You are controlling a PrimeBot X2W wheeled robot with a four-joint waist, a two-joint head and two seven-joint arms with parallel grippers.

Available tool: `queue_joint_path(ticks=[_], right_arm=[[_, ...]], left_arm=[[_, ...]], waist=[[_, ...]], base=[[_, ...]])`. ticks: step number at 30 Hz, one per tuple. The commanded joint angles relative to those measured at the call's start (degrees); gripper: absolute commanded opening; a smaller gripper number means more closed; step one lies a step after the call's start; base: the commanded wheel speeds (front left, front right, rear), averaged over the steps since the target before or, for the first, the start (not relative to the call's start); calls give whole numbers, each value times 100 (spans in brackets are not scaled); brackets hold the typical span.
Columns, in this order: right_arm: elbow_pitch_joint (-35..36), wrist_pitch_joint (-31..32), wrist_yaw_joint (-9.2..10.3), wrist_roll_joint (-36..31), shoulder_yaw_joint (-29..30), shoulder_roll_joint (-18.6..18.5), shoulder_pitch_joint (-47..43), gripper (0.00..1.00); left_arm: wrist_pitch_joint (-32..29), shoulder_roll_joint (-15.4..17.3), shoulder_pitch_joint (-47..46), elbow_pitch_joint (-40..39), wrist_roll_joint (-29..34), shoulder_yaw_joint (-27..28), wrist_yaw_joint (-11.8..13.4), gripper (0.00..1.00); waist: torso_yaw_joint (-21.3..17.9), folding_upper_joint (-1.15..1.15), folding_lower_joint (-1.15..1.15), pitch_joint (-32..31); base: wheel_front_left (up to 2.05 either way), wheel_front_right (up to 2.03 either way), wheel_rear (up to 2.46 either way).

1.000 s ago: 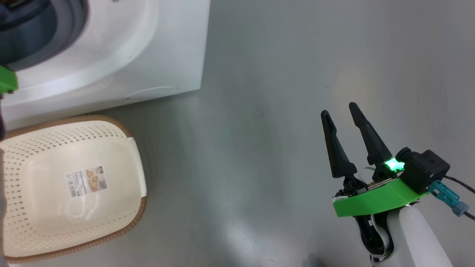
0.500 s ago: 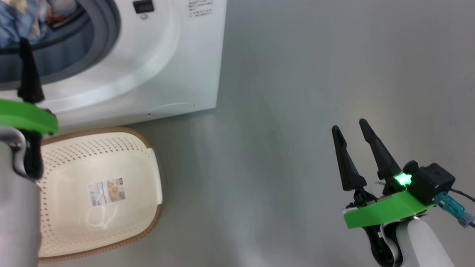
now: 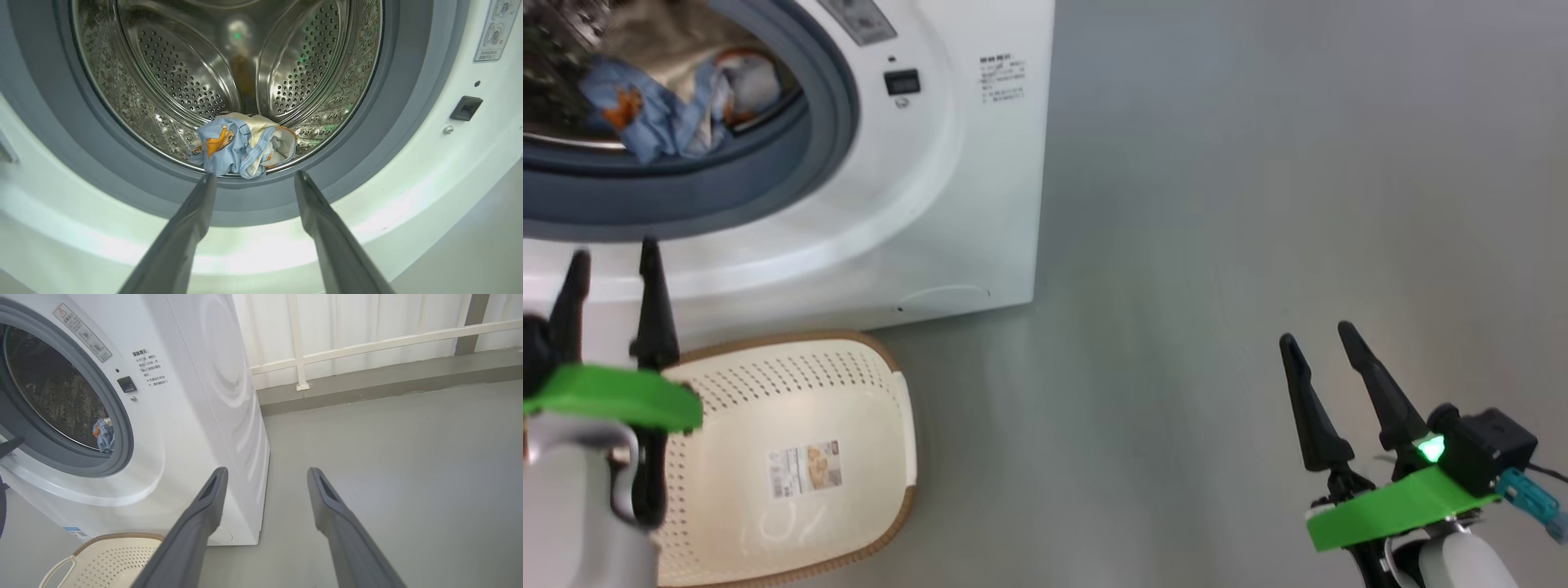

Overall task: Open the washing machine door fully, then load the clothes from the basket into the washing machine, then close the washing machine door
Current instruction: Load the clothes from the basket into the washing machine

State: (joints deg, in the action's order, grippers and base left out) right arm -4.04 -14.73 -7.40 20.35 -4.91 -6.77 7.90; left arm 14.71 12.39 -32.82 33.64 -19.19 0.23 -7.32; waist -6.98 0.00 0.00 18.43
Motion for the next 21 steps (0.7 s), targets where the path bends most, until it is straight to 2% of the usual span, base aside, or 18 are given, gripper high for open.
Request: queue_joint_path(ticks=[1, 8, 21], right_arm=[[118, -27, -9, 49, -117, -60, -127, 100], [133, -27, -9, 99, 11, -175, -424, 100], [185, -27, -9, 113, 176, -260, -778, 100]], left_arm=[[29, 209, 207, -211, 78, 222, -17, 100], [29, 92, 1167, -722, 216, 555, -17, 100], [29, -89, 2318, -1526, 315, 927, -17, 100]], waist=[[92, 0, 0, -261], [179, 0, 0, -598], [357, 0, 0, -888]], base=[[0, 0, 0], [0, 0, 0], [0, 0, 0]])
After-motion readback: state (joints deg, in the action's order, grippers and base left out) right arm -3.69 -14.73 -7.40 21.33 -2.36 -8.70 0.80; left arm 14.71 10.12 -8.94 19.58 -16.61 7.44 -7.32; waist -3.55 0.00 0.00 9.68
